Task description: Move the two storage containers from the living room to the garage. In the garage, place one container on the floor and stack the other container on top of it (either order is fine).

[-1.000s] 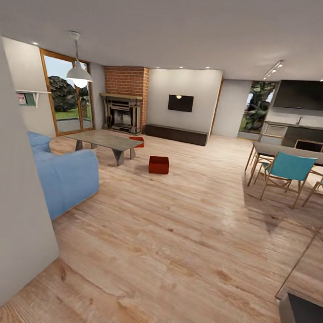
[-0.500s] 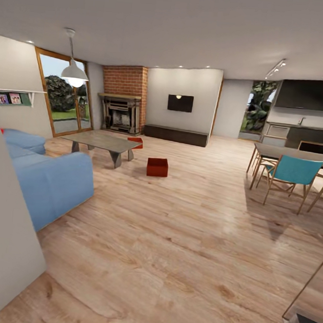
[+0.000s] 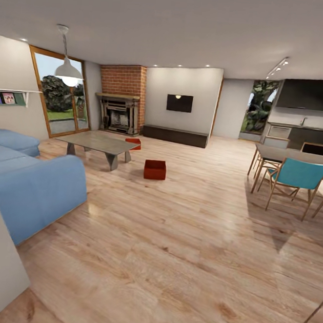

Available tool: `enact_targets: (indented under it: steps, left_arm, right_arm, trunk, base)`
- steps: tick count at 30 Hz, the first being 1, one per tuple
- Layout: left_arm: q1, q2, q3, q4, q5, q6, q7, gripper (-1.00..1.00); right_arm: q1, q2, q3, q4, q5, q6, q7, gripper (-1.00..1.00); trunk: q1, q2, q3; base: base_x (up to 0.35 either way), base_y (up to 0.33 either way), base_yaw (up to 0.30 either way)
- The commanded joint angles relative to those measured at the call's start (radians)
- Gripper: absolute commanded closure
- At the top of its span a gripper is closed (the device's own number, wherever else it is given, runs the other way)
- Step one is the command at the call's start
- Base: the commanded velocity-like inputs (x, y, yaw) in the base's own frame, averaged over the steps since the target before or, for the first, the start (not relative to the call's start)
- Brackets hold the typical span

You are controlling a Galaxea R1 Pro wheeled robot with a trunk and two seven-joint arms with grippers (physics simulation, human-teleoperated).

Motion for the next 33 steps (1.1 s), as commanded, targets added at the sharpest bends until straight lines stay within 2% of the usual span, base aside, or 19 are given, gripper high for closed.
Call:
enact_targets:
  steps: [1, 12, 21, 33]
  left_arm:
    - [0.0, -0.001, 0.005, -0.001, -0.006, -0.001, 0.001, -1.0]
    - [0.0, -0.001, 0.005, -0.001, -0.006, -0.001, 0.001, -1.0]
    - [0.0, -0.001, 0.005, -0.001, -0.006, -0.001, 0.001, -1.0]
    - [0.0, -0.001, 0.005, -0.001, -0.006, -0.001, 0.001, -1.0]
  right_arm:
    - [-0.001, 0.0, 0.0, 0.001, 0.01, -0.002, 0.0, -1.0]
    - [-0.001, -0.001, 0.0, 0.001, 0.01, -0.008, 0.0, -1.0]
    - [-0.001, 0.0, 0.0, 0.001, 0.009, -0.009, 0.001, -1.0]
    - [-0.001, 0.0, 0.0, 0.001, 0.009, -0.009, 0.001, -1.0]
  trunk:
    - [0.001, 0.0, -0.001]
    - [0.001, 0.0, -0.001]
    - [0.001, 0.0, -0.001]
    - [0.001, 0.0, -0.001]
  base:
    - [0.327, -0.106, 0.0]
    - [0.327, -0.093, 0.0]
    - [0.327, -0.01, 0.088]
    - [0.327, 0.0, 0.008]
